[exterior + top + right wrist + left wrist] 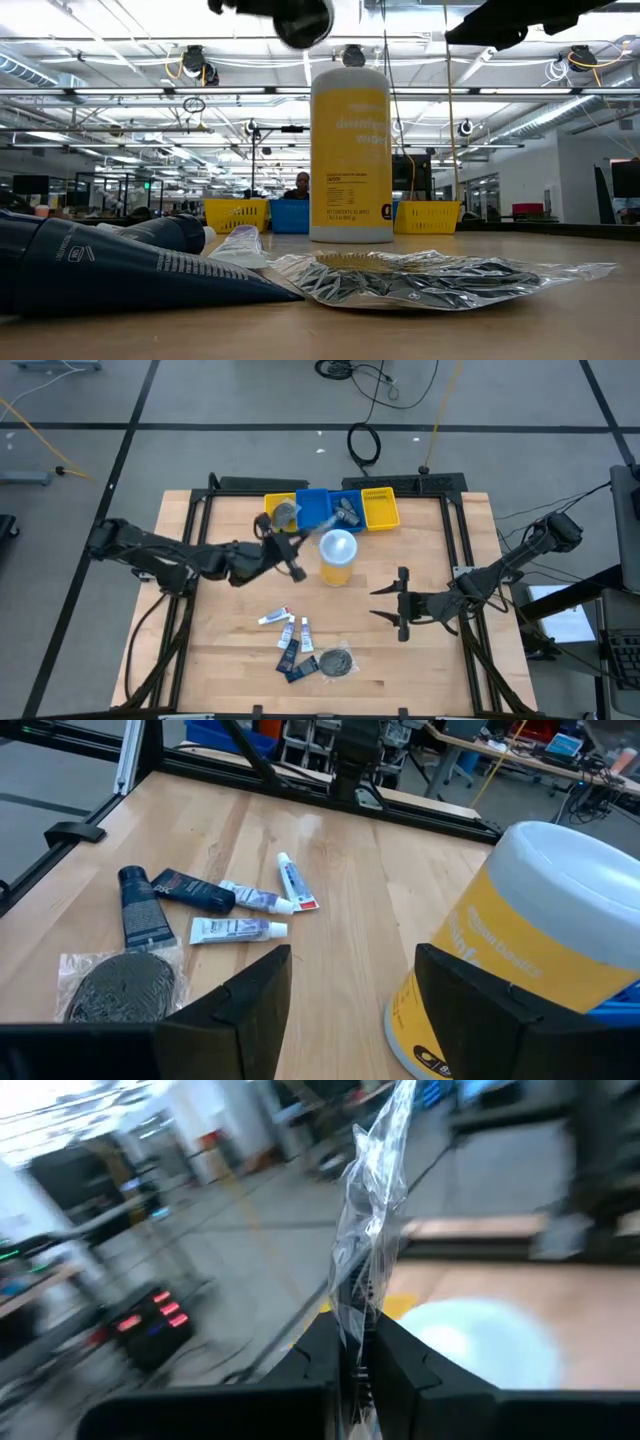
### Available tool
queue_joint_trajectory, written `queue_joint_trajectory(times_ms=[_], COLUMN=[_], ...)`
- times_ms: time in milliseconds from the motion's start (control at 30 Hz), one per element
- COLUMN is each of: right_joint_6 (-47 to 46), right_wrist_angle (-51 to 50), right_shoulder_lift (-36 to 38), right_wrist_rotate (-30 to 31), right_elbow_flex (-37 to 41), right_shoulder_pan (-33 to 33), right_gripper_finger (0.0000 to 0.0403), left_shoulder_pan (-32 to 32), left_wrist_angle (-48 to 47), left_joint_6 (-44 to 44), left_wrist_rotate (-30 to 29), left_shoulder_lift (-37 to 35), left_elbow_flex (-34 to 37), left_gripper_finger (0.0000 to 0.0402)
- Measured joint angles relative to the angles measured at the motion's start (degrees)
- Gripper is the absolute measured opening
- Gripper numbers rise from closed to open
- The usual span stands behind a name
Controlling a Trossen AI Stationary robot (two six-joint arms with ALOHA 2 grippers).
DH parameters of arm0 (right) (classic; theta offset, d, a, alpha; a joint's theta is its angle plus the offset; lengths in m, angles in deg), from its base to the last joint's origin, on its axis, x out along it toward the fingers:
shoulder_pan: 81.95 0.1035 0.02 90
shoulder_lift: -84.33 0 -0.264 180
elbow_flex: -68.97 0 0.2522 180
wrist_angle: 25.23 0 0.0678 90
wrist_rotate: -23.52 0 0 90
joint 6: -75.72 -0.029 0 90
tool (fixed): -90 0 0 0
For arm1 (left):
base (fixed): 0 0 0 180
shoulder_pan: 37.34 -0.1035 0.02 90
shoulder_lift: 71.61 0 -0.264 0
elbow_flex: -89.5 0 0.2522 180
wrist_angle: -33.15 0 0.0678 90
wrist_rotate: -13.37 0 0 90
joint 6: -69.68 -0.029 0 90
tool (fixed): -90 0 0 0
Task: Pick & Place Travel size toiletries
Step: Put the hairbrush into the left yellow basket
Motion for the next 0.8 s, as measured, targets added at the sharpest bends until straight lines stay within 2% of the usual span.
queue_joint_trajectory(times_ms=[100,333,467,633,800], right_joint_6=[0.0,0.0,0.0,0.0,0.0], right_wrist_angle=[0.0,0.0,0.0,0.0,0.0], right_shoulder_lift=[0.0,0.0,0.0,0.0,0.0], right_wrist_rotate=[-0.1,-0.1,-0.1,0.0,0.0], right_elbow_flex=[0.0,0.0,0.0,0.0,0.0], right_shoulder_pan=[0.0,0.0,0.0,0.0,0.0], right_gripper_finger=[0.0206,0.0204,0.0203,0.0203,0.0201], left_shoulder_pan=[-3.1,-10.2,-14.0,-18.2,-21.4], left_wrist_angle=[-4.0,-17.4,-22.1,-26.4,-29.4], left_joint_6=[2.2,13.4,17.1,21.9,27.6], left_wrist_rotate=[-0.2,-0.3,-0.3,1.9,3.6], left_shoulder_lift=[0.1,0.1,0.3,2.0,5.0], left_elbow_flex=[0.0,0.0,0.0,0.1,0.0], left_gripper_finger=[0.0034,0.0013,0.0029,0.0012,0.0025])
